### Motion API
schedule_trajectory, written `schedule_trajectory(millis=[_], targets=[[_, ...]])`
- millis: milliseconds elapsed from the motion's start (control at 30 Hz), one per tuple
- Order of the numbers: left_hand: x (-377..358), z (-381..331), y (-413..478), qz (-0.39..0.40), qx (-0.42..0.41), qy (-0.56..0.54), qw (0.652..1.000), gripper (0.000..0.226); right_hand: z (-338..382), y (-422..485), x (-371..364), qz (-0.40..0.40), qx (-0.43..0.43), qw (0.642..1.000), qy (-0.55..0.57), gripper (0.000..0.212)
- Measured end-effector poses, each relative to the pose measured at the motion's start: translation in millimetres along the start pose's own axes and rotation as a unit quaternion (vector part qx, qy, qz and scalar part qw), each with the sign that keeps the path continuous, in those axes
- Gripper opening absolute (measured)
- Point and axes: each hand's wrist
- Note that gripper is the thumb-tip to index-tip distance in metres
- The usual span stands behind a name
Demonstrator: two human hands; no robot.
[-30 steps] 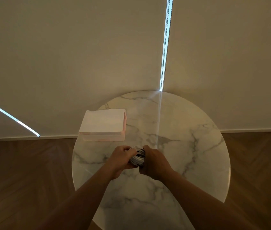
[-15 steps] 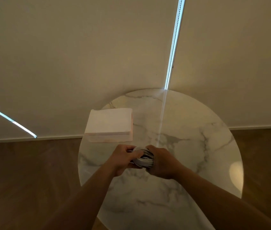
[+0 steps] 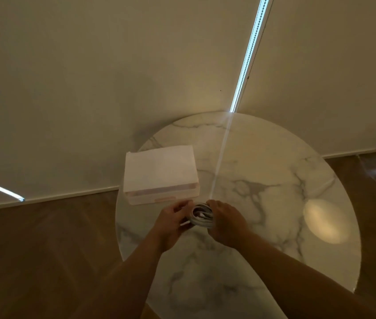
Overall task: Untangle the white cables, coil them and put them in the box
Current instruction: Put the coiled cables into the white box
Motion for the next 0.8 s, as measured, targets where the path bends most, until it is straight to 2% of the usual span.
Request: schedule_trajectory(millis=[133,233,433,800], targets=[[19,4,17,-0.129,0.025,-0.132,0.983,0.020,-7,5,-2,0.025,-0.025,0.999,-0.033,0.044],[25,4,26,-0.192,0.033,-0.201,0.960,0.015,-13,4,-1,0.029,-0.021,0.998,-0.049,0.045],[29,6,43,-0.198,0.035,-0.297,0.933,0.012,-15,3,5,0.019,0.006,0.996,-0.091,0.043],[23,6,50,-0.248,0.003,-0.351,0.903,0.009,-23,1,7,-0.003,-0.009,0.999,-0.051,0.039]])
Point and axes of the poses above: each hand's wrist, its own y-axis towards the middle knuckle, its own x-axis out of the back of the hand, z = x × y, and after that the axes turned 2 degrees about -x, right-handed
